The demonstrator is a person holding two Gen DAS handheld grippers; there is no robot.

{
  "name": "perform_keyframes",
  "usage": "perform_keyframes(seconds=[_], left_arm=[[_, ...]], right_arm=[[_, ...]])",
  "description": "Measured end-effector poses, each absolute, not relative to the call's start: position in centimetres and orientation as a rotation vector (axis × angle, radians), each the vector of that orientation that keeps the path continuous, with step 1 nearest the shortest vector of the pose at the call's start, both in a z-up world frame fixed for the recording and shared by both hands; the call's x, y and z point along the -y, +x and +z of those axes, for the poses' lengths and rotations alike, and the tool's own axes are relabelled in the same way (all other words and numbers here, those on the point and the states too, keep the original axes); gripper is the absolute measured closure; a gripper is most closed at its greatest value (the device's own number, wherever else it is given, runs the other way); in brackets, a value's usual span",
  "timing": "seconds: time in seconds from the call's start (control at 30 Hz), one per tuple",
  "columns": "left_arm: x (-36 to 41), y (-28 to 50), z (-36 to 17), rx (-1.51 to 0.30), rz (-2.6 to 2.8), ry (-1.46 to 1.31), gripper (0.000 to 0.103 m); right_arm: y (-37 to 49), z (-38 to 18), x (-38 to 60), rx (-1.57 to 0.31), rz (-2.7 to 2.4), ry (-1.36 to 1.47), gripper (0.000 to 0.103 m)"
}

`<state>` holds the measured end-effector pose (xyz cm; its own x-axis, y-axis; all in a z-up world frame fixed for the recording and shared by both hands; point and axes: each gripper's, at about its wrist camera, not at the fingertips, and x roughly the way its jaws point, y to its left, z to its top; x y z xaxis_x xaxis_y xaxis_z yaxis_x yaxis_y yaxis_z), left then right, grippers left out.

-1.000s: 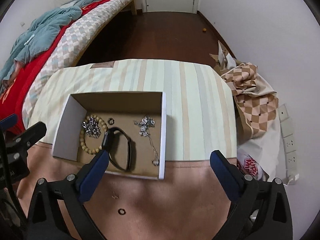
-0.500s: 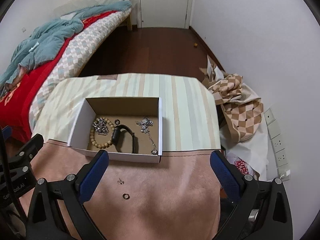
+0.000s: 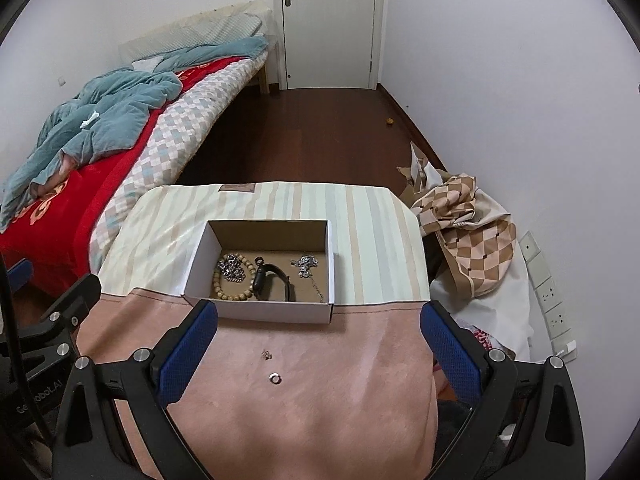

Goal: Organize jewelry
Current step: 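Move both open grippers back over the cloth toward the remaining ring and charm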

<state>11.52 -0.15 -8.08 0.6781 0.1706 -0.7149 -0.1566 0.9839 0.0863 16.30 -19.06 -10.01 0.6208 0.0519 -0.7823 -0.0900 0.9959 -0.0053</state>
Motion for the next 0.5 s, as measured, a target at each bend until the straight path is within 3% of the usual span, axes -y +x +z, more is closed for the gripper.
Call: perform_keyframes(seconds=[0.2,0.37,0.4,0.5], left_arm=[[-0.7,11.1,-12.2,-0.874,0.240,0.012,0.001],[-1.6,11.7,-18.7,-1.014,0.303,0.054,0.001],[-1.8,11.8,-19.8,-1.038,0.308,0.061,0.001],[-2.5,12.2,-22.6,-1.103,0.329,0.078,0.001]], right_arm=[[16.1,-13.5,19.4,-0.958,0.095,-0.006,0.001],[16.2,-21.2,18.7,-1.075,0.110,0.007,0.001],[16.2,-22.7,18.4,-1.091,0.113,0.004,0.007],[16.3,-26.3,17.6,-1.132,0.122,0.005,0.036]])
